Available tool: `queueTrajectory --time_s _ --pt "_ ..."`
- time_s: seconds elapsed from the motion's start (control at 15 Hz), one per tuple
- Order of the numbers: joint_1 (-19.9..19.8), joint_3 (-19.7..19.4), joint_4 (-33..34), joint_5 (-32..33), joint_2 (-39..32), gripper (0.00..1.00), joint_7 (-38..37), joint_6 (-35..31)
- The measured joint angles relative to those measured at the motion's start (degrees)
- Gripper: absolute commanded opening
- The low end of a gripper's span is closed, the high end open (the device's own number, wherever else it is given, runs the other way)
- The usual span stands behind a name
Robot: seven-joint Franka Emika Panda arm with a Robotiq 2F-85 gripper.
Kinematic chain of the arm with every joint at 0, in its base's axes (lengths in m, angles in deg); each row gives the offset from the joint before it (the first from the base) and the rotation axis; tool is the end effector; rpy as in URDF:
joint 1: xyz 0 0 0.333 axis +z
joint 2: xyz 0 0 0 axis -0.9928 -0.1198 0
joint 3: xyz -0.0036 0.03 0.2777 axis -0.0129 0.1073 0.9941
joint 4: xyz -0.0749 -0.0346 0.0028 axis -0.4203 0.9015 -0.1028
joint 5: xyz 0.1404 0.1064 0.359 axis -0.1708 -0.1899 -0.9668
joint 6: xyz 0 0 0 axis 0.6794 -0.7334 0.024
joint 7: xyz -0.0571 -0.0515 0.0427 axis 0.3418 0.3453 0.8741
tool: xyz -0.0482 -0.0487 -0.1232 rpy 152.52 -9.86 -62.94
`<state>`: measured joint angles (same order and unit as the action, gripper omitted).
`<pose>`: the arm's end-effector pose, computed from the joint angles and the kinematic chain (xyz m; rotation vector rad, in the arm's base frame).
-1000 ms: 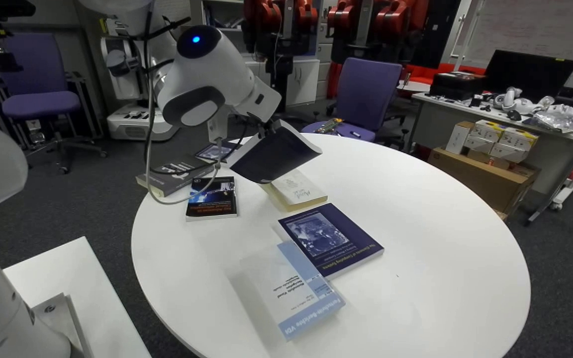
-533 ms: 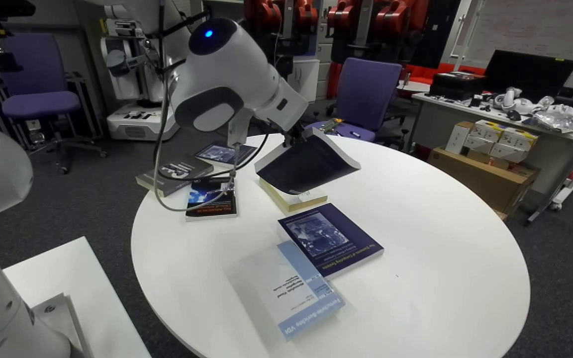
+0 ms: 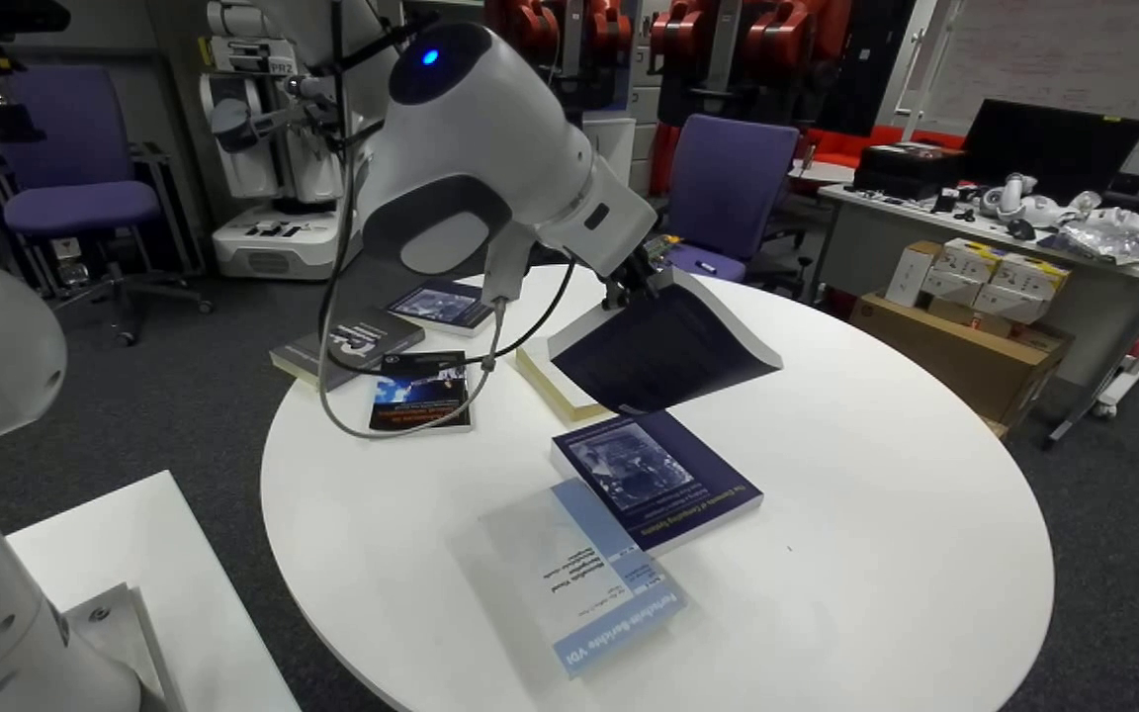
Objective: Move one book from the left to the right.
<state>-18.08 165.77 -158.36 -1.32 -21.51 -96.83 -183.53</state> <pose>0.5167 -0.1030 0.3055 -2.1736 1.2752 -1.0636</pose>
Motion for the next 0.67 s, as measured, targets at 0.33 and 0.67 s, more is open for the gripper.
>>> queueTrajectory --time_s 0.33,0.67 --pt "-1.09 0.46 1.76 6.69 -3.42 0.05 -6.63 0.00" --pt "-1.12 -0.07 2.42 9.49 -10.21 0.05 -9.10 0.00"
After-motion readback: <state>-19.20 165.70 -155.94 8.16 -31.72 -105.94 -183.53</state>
